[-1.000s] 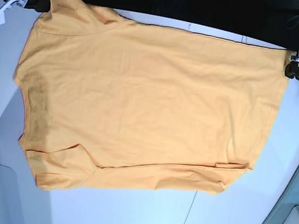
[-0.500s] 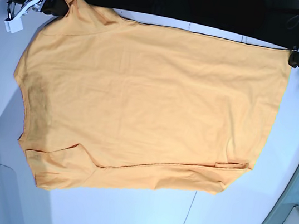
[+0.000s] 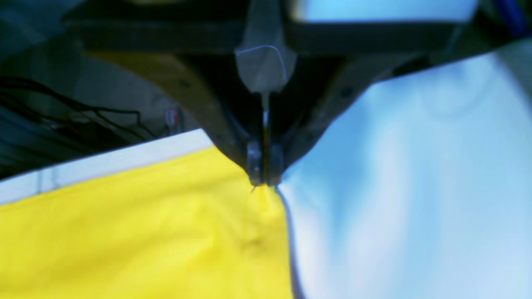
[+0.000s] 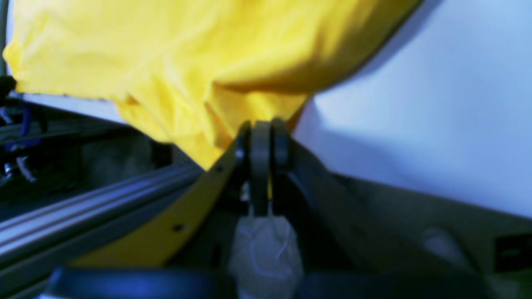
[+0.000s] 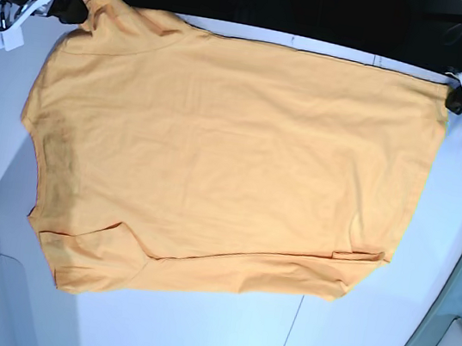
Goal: Layout the t-shirt on the table in an organized manner, then fold the t-shirt properly
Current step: 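Grasp the shirt's collar-side edge with both grippers and pull it taut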
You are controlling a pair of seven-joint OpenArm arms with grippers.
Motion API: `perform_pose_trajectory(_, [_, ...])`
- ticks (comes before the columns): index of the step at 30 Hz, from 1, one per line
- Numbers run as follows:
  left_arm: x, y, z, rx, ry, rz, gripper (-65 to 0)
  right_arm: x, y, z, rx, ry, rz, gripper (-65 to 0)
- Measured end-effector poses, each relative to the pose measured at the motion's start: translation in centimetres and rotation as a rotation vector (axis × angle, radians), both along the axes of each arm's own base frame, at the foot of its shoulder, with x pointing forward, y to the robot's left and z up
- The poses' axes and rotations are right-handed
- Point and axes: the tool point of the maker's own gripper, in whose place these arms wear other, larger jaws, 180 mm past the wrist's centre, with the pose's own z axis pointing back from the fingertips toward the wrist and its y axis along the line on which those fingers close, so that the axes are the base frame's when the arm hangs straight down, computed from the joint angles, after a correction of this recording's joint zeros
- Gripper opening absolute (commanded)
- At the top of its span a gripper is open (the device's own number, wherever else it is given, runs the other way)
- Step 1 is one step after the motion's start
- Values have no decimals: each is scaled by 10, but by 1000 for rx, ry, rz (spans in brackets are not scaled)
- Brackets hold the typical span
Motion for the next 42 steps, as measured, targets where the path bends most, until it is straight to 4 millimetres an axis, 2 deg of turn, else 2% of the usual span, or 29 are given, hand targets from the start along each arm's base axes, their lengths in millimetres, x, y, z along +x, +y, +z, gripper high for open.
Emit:
perform_pose_trajectory(2, [7,13,9,16,-41,45,-650,7,-8,13,-28,-44,-7,-650])
perform_pose_trajectory(5, [14,22,18,15,-80,76,-650,20,-18,31,-66,-111,-19,-650])
perform_pose_trajectory(7, [15,21,19,10,-85,78,-650,33,-20,42,-77,-157,-20,-650])
perform_pose_trajectory(13, [21,19,22,-9,-106,83,-650,69,-22,59,-92,-248,-20,-650])
perform_pose_trajectory(20, [63,16,44,-25,-228,87,-650,112,-29,77,-95,-352,-57,-650])
perform_pose_trajectory(24, [89,6,54,-53,-294,90,-650,134,-35,77,-94,-378,-86,-650])
perform_pose_trajectory(28, [115,-1,63,-40,-330,51,-650,166,-34,82,-62,-406,-107,-650])
perform_pose_trajectory(31, [129,-12,58,-24,-346,38,-650,185,-29,80,-29,-409,-111,-650])
perform_pose_trajectory(34, [138,-15,45,15,-347,42,-650,198,-23,69,-37,-389,-100,-650])
perform_pose_trajectory(38, [153,-14,34,56,-334,23,-650,211,-12,57,-66,-369,-68,-650])
perform_pose_trajectory(42, [162,-13,25,65,-358,10,-650,202,-8,41,-89,-320,-41,-650])
